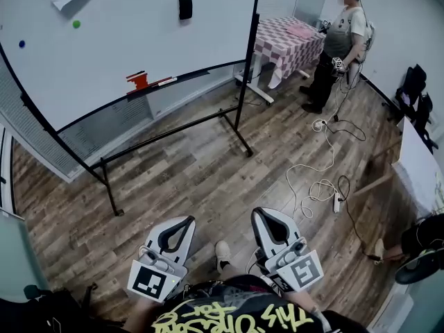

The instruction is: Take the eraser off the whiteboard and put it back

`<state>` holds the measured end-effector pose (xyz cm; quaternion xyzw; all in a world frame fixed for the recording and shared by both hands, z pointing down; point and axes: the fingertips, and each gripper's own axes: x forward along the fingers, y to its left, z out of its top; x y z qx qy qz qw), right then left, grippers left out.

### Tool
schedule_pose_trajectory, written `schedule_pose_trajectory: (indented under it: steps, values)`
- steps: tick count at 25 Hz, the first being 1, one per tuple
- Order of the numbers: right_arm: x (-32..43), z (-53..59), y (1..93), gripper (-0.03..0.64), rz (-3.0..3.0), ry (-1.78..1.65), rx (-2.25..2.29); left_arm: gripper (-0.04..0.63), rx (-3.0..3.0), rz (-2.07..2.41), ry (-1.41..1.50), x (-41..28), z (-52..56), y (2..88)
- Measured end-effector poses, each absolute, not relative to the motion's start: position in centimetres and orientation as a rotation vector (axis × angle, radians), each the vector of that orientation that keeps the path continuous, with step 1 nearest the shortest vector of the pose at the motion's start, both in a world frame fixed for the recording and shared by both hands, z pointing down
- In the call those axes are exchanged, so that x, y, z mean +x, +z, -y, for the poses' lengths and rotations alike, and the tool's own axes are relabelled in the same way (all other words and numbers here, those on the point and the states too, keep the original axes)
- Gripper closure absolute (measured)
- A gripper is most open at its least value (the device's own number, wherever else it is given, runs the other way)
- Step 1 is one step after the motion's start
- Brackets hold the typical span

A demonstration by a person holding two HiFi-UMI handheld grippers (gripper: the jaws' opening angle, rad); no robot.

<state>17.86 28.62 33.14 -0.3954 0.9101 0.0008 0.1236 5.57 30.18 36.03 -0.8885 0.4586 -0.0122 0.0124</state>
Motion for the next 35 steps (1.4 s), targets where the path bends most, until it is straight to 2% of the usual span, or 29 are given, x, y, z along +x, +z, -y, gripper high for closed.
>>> schedule_pose_trajectory:
  steps: [19,35]
  values:
    - [17.5,-17.9,33.2,0.606,-2.768,0.031,-0.998,0.588,-2.659,-1.616,-0.015,5.8,-20.6,35.4]
    - [17.2,-16.0,34.3,0.606,-2.82,-0.025,-0.942,0.588,-2.663,-1.659,-0.003,6.4,-18.4,35.8]
